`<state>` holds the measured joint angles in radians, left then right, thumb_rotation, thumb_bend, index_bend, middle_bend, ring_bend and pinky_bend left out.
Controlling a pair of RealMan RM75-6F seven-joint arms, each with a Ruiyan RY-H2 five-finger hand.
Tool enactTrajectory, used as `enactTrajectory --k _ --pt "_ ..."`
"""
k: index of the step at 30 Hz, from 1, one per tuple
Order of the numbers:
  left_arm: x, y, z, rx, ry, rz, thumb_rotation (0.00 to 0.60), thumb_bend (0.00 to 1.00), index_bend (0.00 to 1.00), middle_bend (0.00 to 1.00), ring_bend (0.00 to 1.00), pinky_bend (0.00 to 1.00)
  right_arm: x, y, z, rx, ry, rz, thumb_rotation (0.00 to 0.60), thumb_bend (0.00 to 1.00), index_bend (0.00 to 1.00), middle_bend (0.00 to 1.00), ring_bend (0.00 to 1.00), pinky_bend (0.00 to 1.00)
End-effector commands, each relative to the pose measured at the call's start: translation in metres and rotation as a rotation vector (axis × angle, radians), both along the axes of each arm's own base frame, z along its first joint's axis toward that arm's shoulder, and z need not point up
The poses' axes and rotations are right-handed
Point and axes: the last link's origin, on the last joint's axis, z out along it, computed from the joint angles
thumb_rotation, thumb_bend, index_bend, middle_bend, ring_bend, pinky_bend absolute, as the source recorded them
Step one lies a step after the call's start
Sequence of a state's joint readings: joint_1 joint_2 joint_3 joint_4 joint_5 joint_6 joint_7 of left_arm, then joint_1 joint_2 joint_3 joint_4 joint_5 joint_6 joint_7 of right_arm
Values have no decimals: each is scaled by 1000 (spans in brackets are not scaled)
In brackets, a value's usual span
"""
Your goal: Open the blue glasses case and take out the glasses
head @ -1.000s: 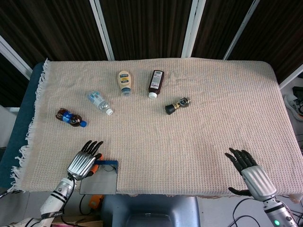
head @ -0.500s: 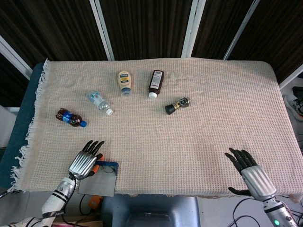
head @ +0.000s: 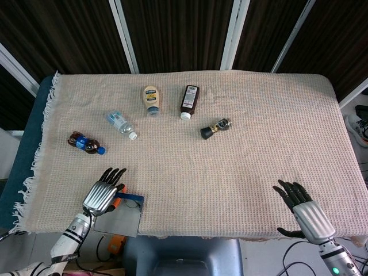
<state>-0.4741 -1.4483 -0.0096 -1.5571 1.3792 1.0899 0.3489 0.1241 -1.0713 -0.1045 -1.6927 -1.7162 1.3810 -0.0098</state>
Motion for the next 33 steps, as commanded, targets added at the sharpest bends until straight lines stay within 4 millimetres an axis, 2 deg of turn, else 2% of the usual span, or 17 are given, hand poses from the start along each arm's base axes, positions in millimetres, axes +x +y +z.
enactTrajectory --k 1,9,18,24,33 --pt "4 5 1 9 -28 20 600 427 545 0 0 0 0 0 0 -1 -1 0 600 187 0 0 0 0" --pt "12 21 0 60 -126 100 600 426 558 0 0 0 0 -1 1 -4 -3 -3 600 187 0 0 0 0" --pt "8 43 1 108 -277 230 600 426 568 0 0 0 -1 -1 3 -7 -7 -2 600 188 0 0 0 0" --pt "4 51 1 186 -360 242 600 435 572 0 0 0 -1 -1 3 -10 -7 -2 600 188 0 0 0 0" --pt "-1 55 -3 304 -377 177 600 435 572 0 0 0 -1 0 3 -12 -6 -2 600 187 0 0 0 0"
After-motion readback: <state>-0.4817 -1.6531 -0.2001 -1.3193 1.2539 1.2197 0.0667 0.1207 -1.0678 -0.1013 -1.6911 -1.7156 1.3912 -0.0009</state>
